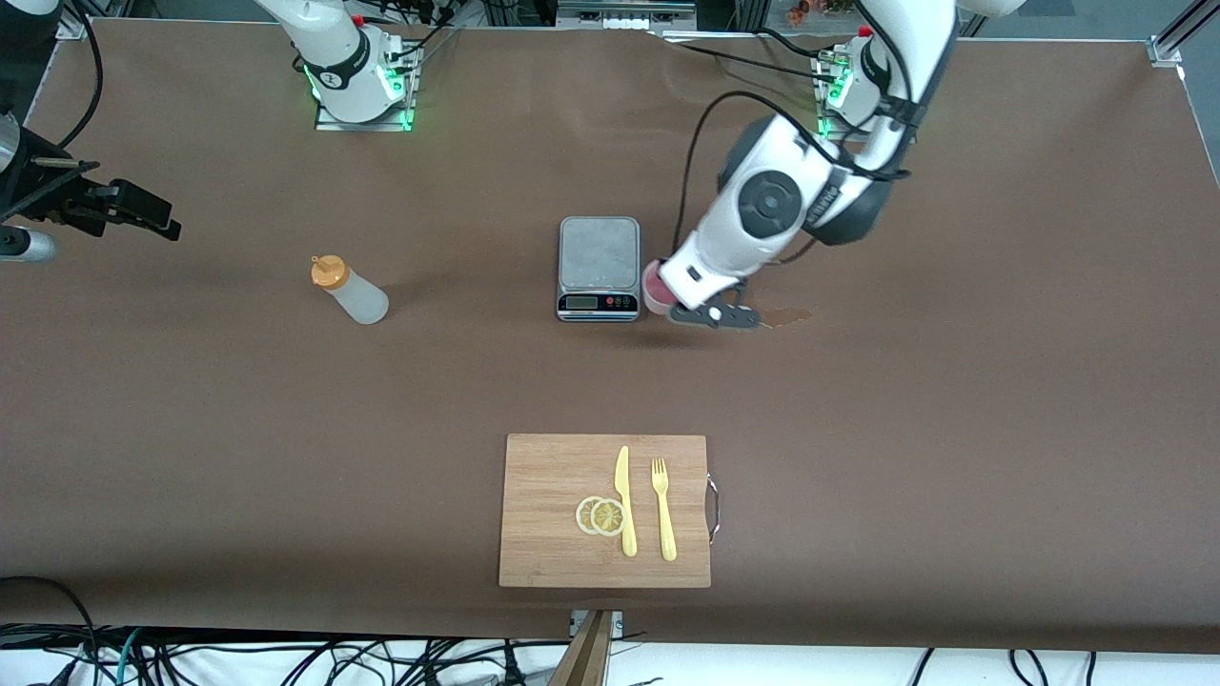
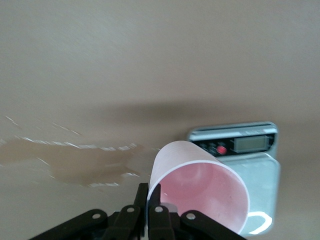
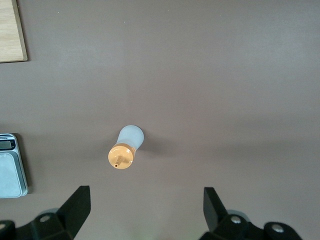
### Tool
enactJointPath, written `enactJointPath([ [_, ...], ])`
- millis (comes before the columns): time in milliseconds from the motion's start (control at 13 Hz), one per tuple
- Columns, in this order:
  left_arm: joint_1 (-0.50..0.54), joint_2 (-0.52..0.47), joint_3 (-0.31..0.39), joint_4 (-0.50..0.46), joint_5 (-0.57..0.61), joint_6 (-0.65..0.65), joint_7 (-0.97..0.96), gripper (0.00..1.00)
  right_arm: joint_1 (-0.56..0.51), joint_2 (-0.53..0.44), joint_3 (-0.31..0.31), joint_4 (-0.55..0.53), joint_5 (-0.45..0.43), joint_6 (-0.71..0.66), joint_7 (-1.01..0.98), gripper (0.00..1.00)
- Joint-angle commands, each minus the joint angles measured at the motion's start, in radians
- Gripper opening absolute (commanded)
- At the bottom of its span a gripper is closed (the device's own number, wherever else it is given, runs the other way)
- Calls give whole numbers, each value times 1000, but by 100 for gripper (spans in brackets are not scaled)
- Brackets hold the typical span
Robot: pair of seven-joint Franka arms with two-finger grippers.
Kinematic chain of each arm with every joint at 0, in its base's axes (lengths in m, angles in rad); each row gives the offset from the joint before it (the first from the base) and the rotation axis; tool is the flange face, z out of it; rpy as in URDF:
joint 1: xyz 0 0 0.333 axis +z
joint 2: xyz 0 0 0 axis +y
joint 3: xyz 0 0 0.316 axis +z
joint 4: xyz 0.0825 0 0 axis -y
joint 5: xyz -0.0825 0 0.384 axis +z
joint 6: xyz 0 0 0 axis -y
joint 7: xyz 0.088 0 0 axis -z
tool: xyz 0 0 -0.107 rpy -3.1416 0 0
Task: Add sauce to pink cup with both arms
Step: 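Lift the pink cup with the left gripper and carry it to the scale, then lower the pink cup onto the scale and open the left gripper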
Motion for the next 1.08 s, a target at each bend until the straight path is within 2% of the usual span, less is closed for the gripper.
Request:
enactJointPath([
  [0, -87, -14, 20, -18, -4, 57, -117, 0, 0, 4, 0, 20, 10, -17, 9, 100],
  [309, -181, 20, 20, -26, -2, 134, -220, 0, 0, 4, 0, 20, 10, -17, 9, 100],
  [463, -207, 24, 20, -62, 11, 185, -228, 0, 0, 4, 0, 20, 10, -18, 9, 100],
  [694, -218, 27, 20, -113, 34, 263, -246, 0, 0, 4, 0, 20, 10, -17, 9, 100],
  [1003, -225, 33, 19, -132, 34, 288, -248, 0, 2, 4, 0, 18, 10, -18, 9, 100],
])
